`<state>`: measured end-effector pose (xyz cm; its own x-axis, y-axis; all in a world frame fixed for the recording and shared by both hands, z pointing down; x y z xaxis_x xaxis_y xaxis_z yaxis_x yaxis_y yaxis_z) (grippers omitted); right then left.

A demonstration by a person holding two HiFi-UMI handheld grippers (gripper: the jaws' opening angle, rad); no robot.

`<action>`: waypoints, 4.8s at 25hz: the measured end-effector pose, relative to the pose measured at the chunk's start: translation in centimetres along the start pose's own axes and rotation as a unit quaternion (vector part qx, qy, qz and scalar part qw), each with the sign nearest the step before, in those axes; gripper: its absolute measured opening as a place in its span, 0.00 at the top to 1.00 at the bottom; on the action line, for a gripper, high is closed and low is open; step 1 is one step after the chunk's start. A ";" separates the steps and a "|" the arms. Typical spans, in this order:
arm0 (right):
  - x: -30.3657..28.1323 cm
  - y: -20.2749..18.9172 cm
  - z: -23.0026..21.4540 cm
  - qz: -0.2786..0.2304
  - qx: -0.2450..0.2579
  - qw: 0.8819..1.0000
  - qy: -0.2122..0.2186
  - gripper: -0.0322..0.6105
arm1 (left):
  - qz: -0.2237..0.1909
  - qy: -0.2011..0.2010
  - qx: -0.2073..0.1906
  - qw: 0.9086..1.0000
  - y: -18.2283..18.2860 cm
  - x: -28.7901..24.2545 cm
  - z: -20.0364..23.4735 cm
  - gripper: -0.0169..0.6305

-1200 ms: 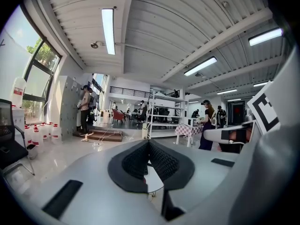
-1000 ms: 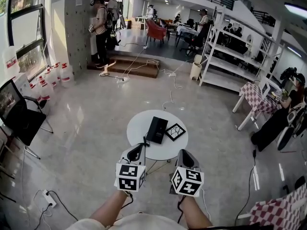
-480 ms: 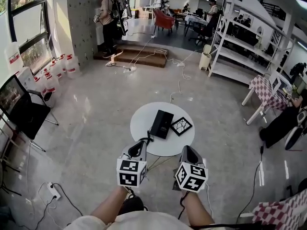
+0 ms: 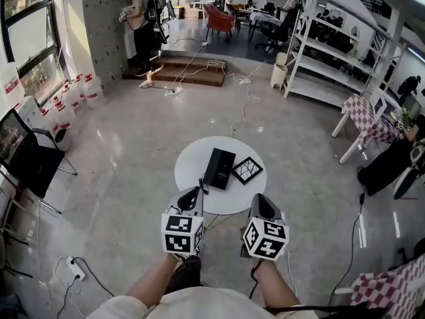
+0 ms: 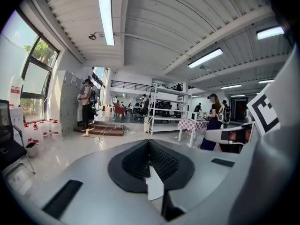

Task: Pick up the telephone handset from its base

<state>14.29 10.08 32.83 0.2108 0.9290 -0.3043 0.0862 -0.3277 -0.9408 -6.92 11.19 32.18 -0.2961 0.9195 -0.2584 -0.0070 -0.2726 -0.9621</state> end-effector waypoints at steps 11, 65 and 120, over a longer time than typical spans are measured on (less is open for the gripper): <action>-2.5 0.2 -1.2 0.007 -0.004 1.000 -0.009 0.91 | -0.005 -0.009 -0.009 1.000 0.9 -3.1 0.1 0.95; -25.5 0.5 -3.3 0.104 -0.074 0.986 -0.107 0.91 | 0.097 -0.077 0.010 0.992 1.2 -27.0 12.1 0.95; -25.7 -12.3 -4.1 0.248 -0.038 0.966 -0.055 0.91 | 0.246 -0.060 0.105 0.962 -14.0 -24.7 9.7 0.95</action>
<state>11.80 -10.50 52.87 0.1407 0.6652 -0.7333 0.0727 -0.7456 -0.6624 -8.74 -10.43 52.90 -0.4216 0.6290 -0.6532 -0.0277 -0.7289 -0.6840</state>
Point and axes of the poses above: the fingertips, and each gripper's own axes: x backward along the fingers, z to its left, y out of its top, the point moved 7 cm from there along x, backward along the fingers, and after that the axes turned 1 degree about -y, right-handed, at the moved point
